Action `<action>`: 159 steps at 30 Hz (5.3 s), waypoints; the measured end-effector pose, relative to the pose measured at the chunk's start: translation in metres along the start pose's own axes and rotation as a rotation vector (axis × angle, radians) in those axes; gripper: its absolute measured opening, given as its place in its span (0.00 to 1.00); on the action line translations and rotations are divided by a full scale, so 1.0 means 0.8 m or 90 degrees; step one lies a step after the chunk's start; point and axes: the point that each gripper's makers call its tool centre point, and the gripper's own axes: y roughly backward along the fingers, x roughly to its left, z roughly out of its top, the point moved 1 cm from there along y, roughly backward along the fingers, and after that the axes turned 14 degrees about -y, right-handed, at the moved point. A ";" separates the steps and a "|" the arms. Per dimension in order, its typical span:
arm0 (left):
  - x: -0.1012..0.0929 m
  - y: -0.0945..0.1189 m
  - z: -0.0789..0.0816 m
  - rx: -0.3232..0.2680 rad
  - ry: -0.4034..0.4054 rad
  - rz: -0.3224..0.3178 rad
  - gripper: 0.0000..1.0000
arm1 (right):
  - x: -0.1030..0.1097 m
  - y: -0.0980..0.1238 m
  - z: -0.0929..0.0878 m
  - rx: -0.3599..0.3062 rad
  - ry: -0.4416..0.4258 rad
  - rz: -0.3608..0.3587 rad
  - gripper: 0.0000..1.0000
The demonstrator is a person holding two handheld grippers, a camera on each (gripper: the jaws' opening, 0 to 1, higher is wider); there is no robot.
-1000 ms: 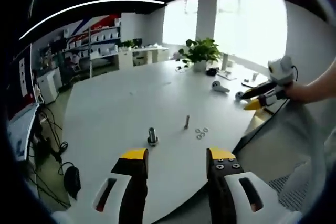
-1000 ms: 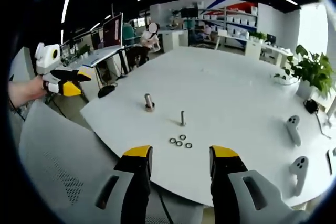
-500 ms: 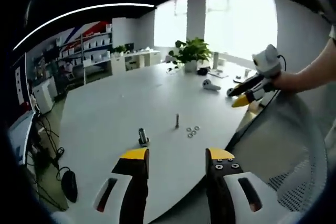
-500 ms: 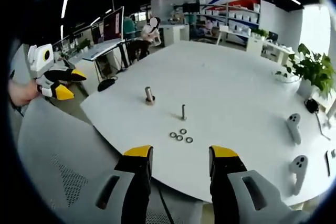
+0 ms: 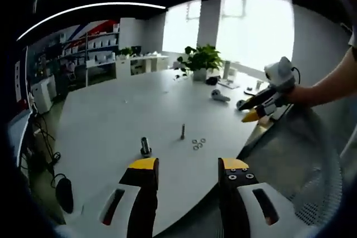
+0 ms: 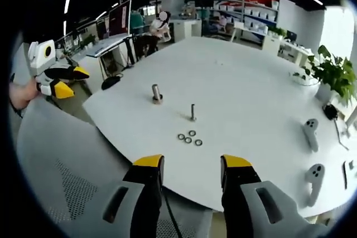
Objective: Place the washer onto the threaded stud by aligning its center hole with the stud, sliding it down to the base, and recovering from edge contact or off-axis alignment until the washer reaches the visible bottom stop.
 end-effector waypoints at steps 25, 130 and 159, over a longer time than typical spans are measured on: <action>-0.011 -0.002 -0.004 0.013 -0.006 -0.029 0.37 | -0.006 0.002 -0.003 0.005 0.000 -0.014 0.41; -0.004 -0.002 -0.026 0.053 0.031 -0.022 0.35 | 0.012 -0.138 -0.008 0.245 0.176 0.049 0.35; 0.005 -0.001 -0.032 0.073 0.033 0.004 0.32 | -0.041 -0.201 -0.030 0.344 0.171 0.008 0.23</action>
